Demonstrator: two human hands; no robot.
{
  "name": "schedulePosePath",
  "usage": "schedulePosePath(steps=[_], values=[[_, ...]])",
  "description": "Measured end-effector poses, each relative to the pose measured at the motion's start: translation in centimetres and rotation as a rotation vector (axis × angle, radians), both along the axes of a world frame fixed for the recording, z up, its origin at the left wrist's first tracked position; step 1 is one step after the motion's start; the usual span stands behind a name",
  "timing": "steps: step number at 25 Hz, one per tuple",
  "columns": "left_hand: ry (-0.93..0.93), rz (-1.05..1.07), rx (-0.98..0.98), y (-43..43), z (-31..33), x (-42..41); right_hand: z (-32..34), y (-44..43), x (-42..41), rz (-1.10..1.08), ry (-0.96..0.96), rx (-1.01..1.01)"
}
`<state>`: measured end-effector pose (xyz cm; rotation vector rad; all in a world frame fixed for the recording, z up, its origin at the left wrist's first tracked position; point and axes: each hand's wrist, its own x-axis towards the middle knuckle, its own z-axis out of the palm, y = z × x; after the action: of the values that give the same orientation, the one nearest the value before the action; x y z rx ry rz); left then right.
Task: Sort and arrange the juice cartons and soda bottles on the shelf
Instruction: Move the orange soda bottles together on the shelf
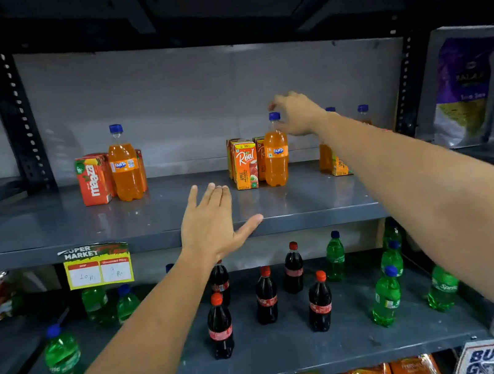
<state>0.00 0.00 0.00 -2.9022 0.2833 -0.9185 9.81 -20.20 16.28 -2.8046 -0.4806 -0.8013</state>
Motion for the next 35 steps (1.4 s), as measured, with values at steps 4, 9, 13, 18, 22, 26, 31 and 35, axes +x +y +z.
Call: schedulePosePath(steps=[4, 9, 13, 18, 22, 26, 31, 35], values=[[-0.087, 0.020, 0.020, 0.3, -0.4, 0.6, 1.1, 0.4, 1.4, 0.027, 0.103, -0.093], [-0.091, 0.031, -0.004, 0.1, -0.4, 0.6, 1.8, 0.2, 2.5, 0.032, 0.095, -0.102], [-0.070, 0.045, 0.000, 0.0, -0.3, 0.2, 2.0, 0.6, 2.4, 0.046, 0.056, -0.139], [-0.049, 0.044, 0.016, 0.3, 0.0, -0.4, 2.7, 1.4, 1.0, 0.081, 0.080, -0.152], [-0.023, 0.112, 0.002, 3.0, 0.0, -1.0, 3.6, 2.0, -0.2, 0.124, 0.132, -0.140], [-0.007, 0.120, 0.048, 4.9, 0.1, -1.2, 4.9, 2.1, -1.0, 0.122, 0.172, -0.190], [0.002, -0.003, 0.007, -0.1, 0.5, -0.5, 6.8, -0.4, -1.9, 0.056, 0.205, -0.196], [-0.009, -0.136, -0.027, -7.3, 0.5, 0.7, 7.4, -3.9, -1.8, -0.022, 0.206, -0.186]])
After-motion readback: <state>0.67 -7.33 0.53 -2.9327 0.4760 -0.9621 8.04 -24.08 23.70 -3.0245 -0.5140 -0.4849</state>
